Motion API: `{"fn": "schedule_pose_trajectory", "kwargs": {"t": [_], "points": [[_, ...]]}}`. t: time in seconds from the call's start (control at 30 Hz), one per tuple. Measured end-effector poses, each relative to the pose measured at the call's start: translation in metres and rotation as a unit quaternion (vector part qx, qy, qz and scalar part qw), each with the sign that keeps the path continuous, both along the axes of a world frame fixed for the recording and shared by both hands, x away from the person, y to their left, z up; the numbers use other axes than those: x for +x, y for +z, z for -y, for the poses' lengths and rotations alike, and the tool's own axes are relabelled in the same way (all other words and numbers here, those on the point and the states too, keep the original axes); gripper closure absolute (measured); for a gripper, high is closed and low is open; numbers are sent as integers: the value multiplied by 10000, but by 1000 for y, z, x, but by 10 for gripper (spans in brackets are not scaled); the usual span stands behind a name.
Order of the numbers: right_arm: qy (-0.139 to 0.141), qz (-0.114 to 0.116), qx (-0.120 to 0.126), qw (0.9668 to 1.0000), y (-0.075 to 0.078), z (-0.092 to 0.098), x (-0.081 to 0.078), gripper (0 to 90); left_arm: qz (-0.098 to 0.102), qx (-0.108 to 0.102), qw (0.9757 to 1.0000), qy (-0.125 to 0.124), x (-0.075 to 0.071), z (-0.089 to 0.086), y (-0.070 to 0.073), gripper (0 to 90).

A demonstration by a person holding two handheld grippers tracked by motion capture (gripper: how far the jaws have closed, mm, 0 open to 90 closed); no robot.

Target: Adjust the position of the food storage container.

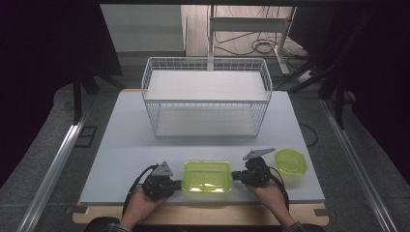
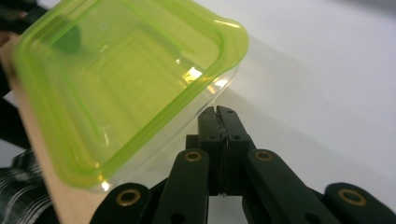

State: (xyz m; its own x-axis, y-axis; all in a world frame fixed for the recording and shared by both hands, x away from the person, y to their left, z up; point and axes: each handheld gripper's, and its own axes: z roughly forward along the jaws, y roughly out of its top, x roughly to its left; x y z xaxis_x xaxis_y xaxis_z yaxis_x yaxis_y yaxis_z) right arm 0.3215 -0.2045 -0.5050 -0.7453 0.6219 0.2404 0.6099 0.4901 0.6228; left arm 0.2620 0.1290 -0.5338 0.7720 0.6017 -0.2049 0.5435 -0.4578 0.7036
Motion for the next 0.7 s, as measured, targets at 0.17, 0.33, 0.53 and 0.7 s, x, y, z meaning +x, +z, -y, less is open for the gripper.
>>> {"fn": "schedule_pose_trajectory", "kwargs": {"t": [0.17, 0.33, 0.53, 0.7], "points": [[-99, 43, -51, 9999, -2, -4, 15, 886, -15, -34, 10000, -68, -2, 6, 0, 864], [-136, 113, -79, 9998, -4, -9, 24, 886, -7, 3, 9999, -141, -3, 16, -1, 862], [-281, 436, -327, 9981, -1, 1, 19, 868, 144, 64, 9998, 127, -5, 4, 3, 815], [-391, 732, -256, 9962, 13, 16, 3, 791, 377, 196, 9980, 473, -11, -10, 5, 596]]}}
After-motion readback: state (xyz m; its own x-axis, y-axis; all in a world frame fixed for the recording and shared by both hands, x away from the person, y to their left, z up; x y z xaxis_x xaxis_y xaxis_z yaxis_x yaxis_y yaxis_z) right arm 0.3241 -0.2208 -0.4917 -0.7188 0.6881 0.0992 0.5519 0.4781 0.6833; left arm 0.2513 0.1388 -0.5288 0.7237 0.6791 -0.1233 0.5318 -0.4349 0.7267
